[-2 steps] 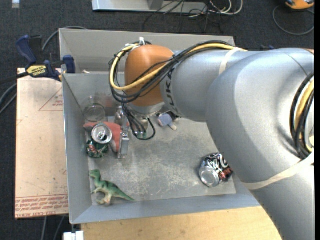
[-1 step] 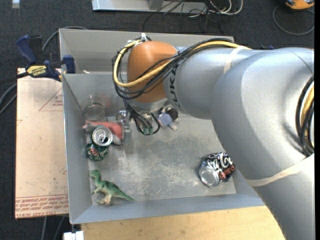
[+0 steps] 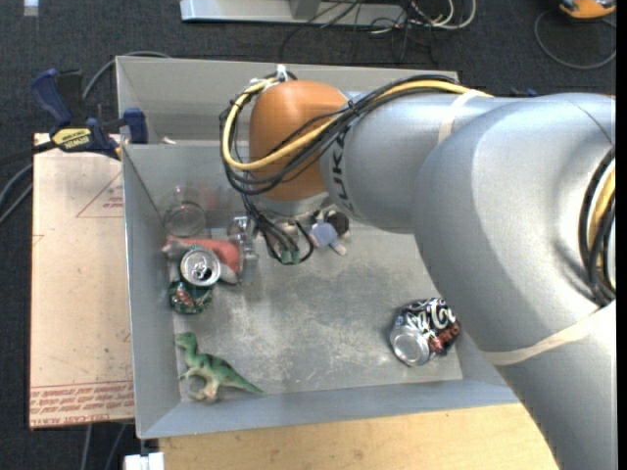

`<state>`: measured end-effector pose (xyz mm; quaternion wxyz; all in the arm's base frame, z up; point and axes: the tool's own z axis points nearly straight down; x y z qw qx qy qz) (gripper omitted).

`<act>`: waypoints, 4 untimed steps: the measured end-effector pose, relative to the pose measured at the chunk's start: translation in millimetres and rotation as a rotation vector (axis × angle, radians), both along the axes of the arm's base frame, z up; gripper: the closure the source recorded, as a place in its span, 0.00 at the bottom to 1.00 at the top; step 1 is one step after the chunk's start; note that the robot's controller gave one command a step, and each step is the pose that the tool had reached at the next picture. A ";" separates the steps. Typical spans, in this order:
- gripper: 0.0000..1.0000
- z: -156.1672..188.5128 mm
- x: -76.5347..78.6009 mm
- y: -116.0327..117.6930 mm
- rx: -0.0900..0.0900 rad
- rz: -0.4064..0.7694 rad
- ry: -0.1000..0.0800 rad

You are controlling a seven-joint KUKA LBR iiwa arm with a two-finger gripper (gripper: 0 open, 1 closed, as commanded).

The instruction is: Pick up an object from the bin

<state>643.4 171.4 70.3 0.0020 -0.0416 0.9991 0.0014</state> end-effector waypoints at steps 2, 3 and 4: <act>1.00 54.4 -6.0 -14.0 0.000 0.010 0.002; 1.00 -0.3 -59.1 -9.0 0.001 0.274 -0.010; 1.00 -0.3 -59.1 -9.0 0.001 0.275 -0.010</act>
Offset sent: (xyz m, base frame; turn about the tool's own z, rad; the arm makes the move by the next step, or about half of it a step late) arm 0.0021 -0.0089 0.1743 -0.0410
